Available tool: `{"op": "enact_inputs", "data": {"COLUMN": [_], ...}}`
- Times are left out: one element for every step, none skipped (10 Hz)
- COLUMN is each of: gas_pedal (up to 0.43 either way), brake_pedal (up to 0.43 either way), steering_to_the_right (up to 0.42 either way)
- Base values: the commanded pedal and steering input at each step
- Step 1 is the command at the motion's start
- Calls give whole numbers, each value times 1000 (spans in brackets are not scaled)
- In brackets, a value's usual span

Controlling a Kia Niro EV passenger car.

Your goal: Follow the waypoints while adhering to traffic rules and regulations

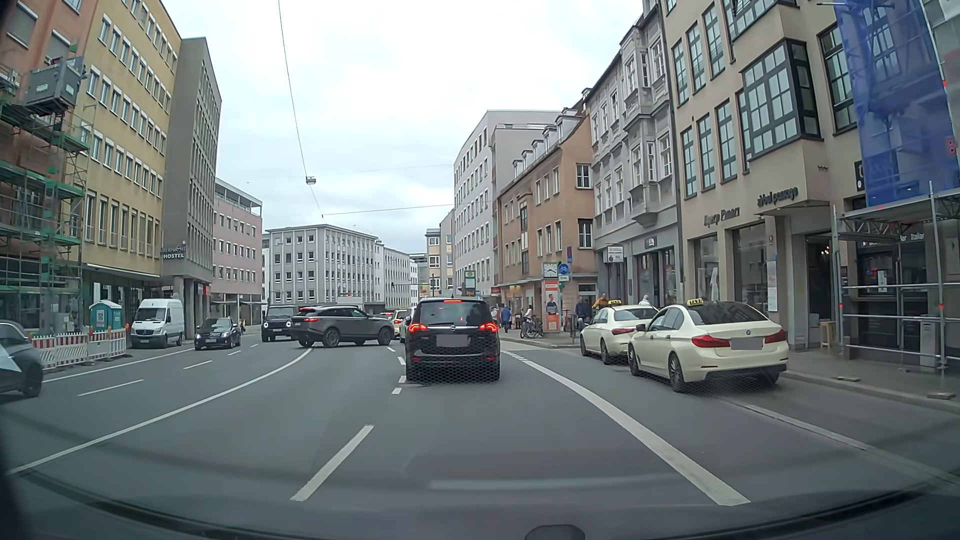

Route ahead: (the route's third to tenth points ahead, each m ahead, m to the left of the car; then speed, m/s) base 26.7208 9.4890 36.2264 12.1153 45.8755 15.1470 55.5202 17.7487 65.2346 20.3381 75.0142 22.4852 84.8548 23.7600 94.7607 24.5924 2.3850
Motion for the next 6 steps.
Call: {"op": "enact_inputs", "data": {"gas_pedal": [0, 0, 0, 0, 0, 0], "brake_pedal": [73, 79, 85, 98, 104, 116], "steering_to_the_right": [-14, -15, -17, -20, -22, -22]}}
